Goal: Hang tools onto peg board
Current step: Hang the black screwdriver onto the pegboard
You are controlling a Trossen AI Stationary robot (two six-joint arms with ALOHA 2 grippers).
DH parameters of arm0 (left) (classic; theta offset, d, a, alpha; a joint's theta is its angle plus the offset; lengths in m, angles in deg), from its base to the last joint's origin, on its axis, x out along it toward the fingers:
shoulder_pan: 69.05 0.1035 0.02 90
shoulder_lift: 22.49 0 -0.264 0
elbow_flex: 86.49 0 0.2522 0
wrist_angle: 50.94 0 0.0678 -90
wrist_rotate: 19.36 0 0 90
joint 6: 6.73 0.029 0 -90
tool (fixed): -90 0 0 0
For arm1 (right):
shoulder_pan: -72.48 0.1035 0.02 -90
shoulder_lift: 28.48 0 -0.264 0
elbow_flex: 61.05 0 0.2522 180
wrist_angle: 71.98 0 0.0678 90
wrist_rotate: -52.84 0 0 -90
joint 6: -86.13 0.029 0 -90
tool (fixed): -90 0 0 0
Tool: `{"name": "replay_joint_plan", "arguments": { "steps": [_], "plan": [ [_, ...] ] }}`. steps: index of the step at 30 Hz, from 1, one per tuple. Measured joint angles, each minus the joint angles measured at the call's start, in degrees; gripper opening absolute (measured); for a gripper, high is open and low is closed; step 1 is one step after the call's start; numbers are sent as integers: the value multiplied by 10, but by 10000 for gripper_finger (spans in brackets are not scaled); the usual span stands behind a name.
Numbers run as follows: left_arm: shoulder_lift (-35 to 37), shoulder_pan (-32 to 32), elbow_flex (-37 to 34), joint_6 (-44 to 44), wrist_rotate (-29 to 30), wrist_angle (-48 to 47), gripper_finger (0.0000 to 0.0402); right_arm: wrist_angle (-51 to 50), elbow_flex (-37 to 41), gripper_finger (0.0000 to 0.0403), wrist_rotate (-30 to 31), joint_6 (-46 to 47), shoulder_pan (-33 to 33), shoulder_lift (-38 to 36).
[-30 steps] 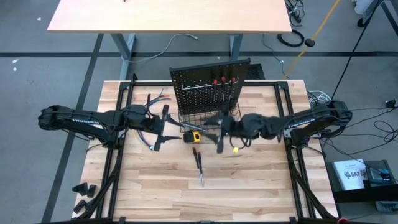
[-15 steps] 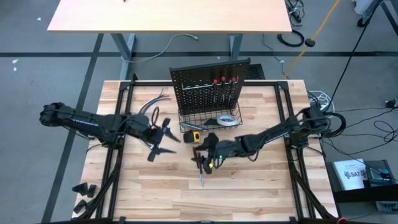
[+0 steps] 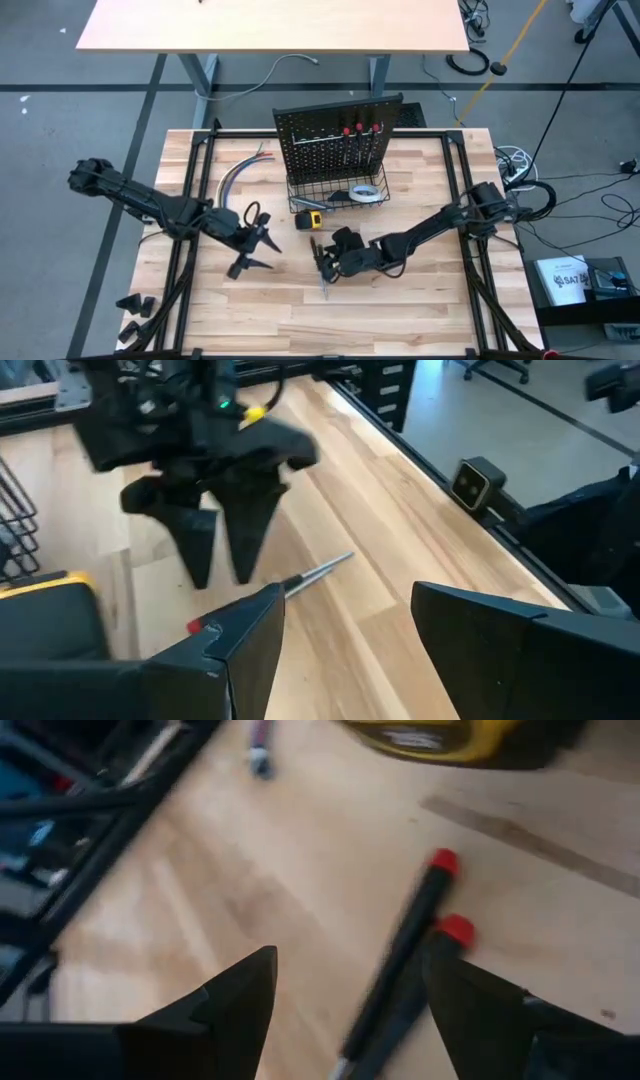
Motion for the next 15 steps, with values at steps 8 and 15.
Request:
{"name": "replay_joint_plan", "arguments": {
  "steps": [8, 15],
  "plan": [
    [0, -24, -32, -7, 0, 13, 226, -208, -123, 219, 53, 19, 3, 50],
    [0, -25, -47, -14, 11, 20, 226, -325, -222, 198, 61, 37, 3, 98]
  ]
}}
